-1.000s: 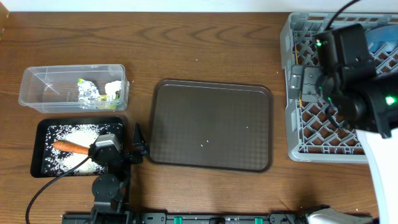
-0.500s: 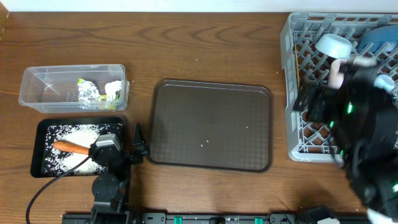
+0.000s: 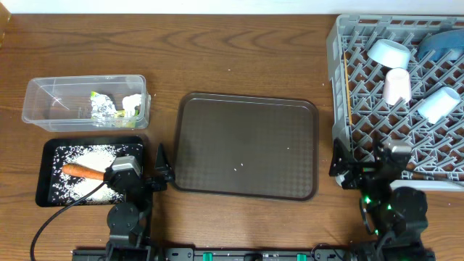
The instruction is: Sort waste into correct bins and load items into the dishwasher rack
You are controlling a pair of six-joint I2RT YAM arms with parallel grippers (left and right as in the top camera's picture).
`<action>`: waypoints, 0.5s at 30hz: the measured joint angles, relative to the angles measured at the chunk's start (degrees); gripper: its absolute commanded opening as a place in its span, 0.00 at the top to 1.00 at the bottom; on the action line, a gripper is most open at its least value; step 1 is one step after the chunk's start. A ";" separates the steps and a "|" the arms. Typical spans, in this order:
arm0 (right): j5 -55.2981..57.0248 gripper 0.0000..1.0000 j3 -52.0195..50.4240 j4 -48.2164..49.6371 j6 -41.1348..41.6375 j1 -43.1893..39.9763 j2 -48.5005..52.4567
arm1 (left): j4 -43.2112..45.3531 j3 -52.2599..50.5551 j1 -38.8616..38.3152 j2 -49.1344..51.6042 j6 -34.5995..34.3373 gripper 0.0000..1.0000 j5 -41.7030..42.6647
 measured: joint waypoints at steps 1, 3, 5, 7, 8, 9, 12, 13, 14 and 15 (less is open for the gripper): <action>-0.33 0.01 -1.27 0.26 0.17 -0.92 -1.62 | 0.00 0.00 0.00 -0.02 0.00 0.02 -0.02; -0.85 0.01 -3.15 0.37 0.57 -2.62 -4.48 | 0.00 0.00 0.00 0.00 0.00 0.02 0.00; -1.18 0.01 -4.76 0.57 0.79 -4.17 -7.26 | 0.00 0.00 0.00 0.00 0.00 0.02 -0.02; -1.33 0.01 -6.34 1.09 1.01 -5.53 -9.55 | 0.00 0.00 0.00 -0.02 0.00 0.02 0.00; -1.33 0.01 -7.28 1.73 1.05 -5.99 -10.51 | 0.00 0.00 0.00 -0.02 0.00 0.02 -0.02; -1.36 0.01 -7.96 2.27 1.07 -6.23 -11.10 | 0.00 0.00 0.00 0.00 0.00 0.02 0.00; -1.38 0.01 -11.10 6.51 1.25 -6.58 -12.76 | 0.00 0.00 0.00 -0.02 0.00 0.02 0.00; -1.38 0.01 -12.24 7.78 1.25 -6.62 -13.29 | 0.00 0.00 0.00 0.00 0.00 0.02 0.00; -1.38 0.01 -13.42 9.03 1.29 -6.62 -13.79 | 0.00 0.00 0.00 -0.02 0.00 0.02 0.00; -1.40 0.01 -14.47 10.03 1.42 -6.62 -14.25 | -0.02 0.00 0.00 -0.02 0.00 0.02 0.00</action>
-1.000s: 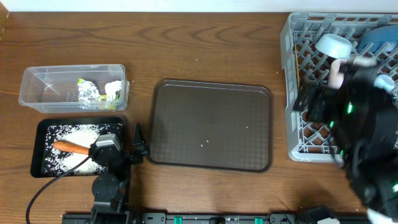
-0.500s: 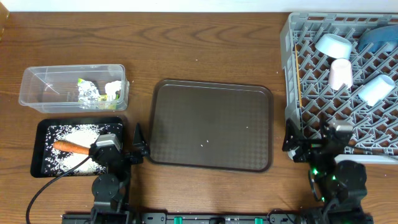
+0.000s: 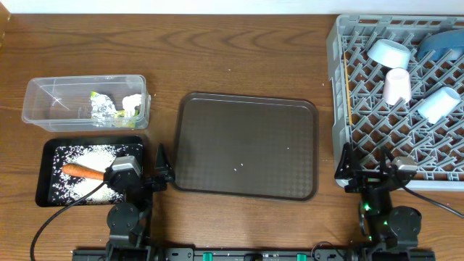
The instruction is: Sort waste into correct bins and load items into the dishwasher rack
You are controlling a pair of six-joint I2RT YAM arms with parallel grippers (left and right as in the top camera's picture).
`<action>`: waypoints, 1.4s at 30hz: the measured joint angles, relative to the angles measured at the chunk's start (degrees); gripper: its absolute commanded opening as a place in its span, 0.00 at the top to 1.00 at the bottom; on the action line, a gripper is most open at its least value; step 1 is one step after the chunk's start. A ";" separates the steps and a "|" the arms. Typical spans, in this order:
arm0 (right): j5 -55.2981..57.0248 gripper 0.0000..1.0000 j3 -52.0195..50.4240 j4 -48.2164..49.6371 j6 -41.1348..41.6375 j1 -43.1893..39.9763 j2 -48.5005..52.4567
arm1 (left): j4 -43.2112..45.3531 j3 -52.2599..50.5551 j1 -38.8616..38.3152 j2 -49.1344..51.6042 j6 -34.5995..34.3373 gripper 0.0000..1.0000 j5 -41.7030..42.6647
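The grey dishwasher rack (image 3: 341,94) at the right holds a white bowl (image 3: 388,51), a pink cup (image 3: 396,85), a light blue cup (image 3: 438,105) and a blue dish (image 3: 442,42). At the left, a clear plastic bin (image 3: 43,101) contains crumpled wrappers (image 3: 109,107). Just below it, a black tray (image 3: 51,190) carries rice and a carrot (image 3: 81,171). My left gripper (image 3: 162,168) rests low beside the black tray. My right gripper (image 3: 351,171) sits at the rack's front left corner. Both look empty, and their jaws are too small to read.
A large empty brown serving tray (image 3: 246,145) lies in the middle of the wooden table (image 3: 217,51). Both arm bases stand at the front edge, with a black cable trailing from the left one.
My right arm has shifted a little to the right and back toward the front edge, next to the rack's corner. The left arm and all objects stayed where they were.
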 measured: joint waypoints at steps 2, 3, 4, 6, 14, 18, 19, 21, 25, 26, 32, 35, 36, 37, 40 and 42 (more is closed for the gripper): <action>-0.04 0.01 -2.01 1.27 0.22 0.00 -0.87 | 0.02 0.00 0.00 0.02 0.00 0.02 0.00; -0.04 0.01 -2.69 1.33 0.26 0.00 -1.07 | 0.02 0.00 0.00 0.00 0.00 0.02 0.00; -0.02 0.01 -3.17 1.03 0.26 -0.02 -1.11 | 0.02 0.00 0.00 0.00 0.00 0.02 0.00; 0.07 0.01 -3.56 0.68 0.07 -0.13 -1.07 | 0.02 0.00 0.00 0.00 0.00 0.02 0.00; 0.33 0.01 -3.56 0.70 -10.05 -1.38 -1.20 | 0.02 0.00 0.00 0.02 0.00 0.02 0.00; 0.72 0.01 -3.56 0.63 -15.34 -1.38 -1.20 | 0.02 0.00 0.00 0.00 0.00 0.02 0.00; 0.74 0.01 -3.56 0.63 -16.39 -1.38 -1.20 | 0.02 0.00 0.00 0.02 0.00 0.02 0.00; 0.76 0.01 -3.56 0.63 -17.88 -1.38 -1.20 | 0.02 0.00 0.00 0.02 0.00 0.02 0.00; 0.74 0.01 -3.56 0.63 -19.34 -1.38 -1.20 | 0.02 0.00 0.00 0.02 0.00 0.02 0.00; 0.74 0.01 -3.56 0.63 -19.47 -1.36 -1.20 | 0.02 0.00 0.00 0.02 0.00 0.02 0.00; 0.72 0.01 -3.56 0.63 -20.04 -1.33 -1.20 | 0.02 0.00 0.00 0.00 0.00 0.02 0.00; 0.48 0.01 -3.56 0.66 -19.78 -1.33 -1.20 | 0.02 0.00 0.00 0.00 0.00 0.02 0.00; 0.48 0.01 -3.56 0.66 -19.69 -1.33 -1.20 | 0.02 0.00 0.00 0.00 0.00 0.02 0.00; 0.48 0.01 -3.56 0.66 -19.54 -1.33 -1.20 | 0.02 0.00 0.00 0.02 0.00 0.02 0.00; 0.46 0.01 -3.56 0.66 -19.32 -1.33 -1.20 | 0.02 0.00 0.00 0.00 0.00 0.02 -0.02; 0.46 0.01 -3.56 0.66 -19.30 -1.33 -1.20 | 0.02 0.00 0.00 0.02 0.00 0.02 0.00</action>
